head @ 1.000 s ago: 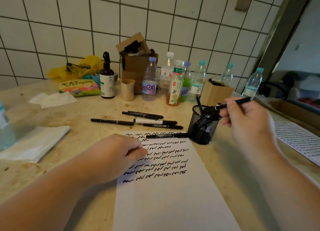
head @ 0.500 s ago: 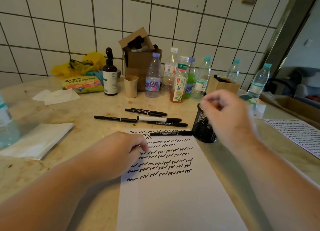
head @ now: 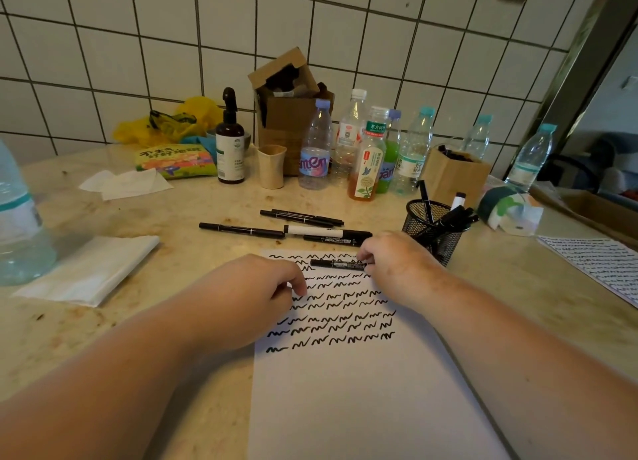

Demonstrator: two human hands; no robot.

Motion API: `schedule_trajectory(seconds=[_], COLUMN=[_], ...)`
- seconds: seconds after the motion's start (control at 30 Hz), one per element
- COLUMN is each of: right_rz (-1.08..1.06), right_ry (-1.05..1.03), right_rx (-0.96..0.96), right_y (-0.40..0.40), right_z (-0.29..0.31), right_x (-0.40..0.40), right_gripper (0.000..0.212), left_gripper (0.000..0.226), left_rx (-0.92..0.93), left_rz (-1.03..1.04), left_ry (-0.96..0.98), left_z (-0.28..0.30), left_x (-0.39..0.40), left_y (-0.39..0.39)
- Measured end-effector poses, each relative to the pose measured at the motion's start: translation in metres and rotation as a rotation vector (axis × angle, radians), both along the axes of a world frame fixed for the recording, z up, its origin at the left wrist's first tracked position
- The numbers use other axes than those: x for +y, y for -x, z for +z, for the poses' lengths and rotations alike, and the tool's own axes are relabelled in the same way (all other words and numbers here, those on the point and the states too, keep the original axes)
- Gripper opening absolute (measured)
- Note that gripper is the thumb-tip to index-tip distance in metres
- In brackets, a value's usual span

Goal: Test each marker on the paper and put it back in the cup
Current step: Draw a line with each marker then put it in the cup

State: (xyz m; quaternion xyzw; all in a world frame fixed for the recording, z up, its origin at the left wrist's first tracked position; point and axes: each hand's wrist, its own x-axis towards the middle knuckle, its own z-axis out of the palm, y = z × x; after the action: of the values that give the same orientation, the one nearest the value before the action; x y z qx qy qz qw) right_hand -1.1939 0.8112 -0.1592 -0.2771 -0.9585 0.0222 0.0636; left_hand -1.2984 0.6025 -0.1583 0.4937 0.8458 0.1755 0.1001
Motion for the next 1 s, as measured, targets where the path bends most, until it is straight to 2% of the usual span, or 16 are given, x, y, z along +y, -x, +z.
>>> schedule_trajectory(seconds=[0.13,0.2,0.33,0.47,0.53,0.67,0.77,0.87,1.0], right_rz=[0.015,-0.001,-0.030,0.014,0.072,0.155,0.198,0.229,0.272], right_ry=[0.023,0.120,0.548,0.962,1.099,1.193,1.275,1.293,1.216], right_rx=[-0.054,0.021,0.367,0.553,0.615,0.712,0.786,0.801,0.781], right_y=[-0.009,-0.018,-0.037,-0.049,-0.054,-0.056,-0.056,-0.058,-0.059], right_z=[0.007,0.015,0.024,0.015,0.011,0.002,-0.001,-0.002,-0.001], right_x=[-0.009,-0.015,-0.032,-0.049,-0.056,-0.065,-0.069,-0.068,-0.065], right_gripper=[0.024,0.015,0.004,0.006,0.009,0.022,0.009,0.014,0.022], left_gripper=[0.029,0.027,0.020,0.026,0.029,0.031,0.027,0.006,0.014], left_rx=[0.006,-0.007,-0.018,-0.083,-0.096,-0.037,0.008,-0.027,-0.142], left_rz=[0.003,0.005,-0.028,-0.075,-0.090,-0.126,-0.154,-0.173,-0.228], left_ry=[0.002,-0.007,-0.072,-0.110,-0.127,-0.132,-0.161,-0.175,-0.089], left_z=[0.000,-0.001,-0.002,0.002,0.003,0.007,0.008,0.009,0.008], left_x=[0.000,0.000,-0.002,0.000,0.001,0.001,0.000,0.001,0.001], left_y=[0.000,0.001,0.001,-0.005,-0.008,-0.015,-0.016,-0.017,-0.015])
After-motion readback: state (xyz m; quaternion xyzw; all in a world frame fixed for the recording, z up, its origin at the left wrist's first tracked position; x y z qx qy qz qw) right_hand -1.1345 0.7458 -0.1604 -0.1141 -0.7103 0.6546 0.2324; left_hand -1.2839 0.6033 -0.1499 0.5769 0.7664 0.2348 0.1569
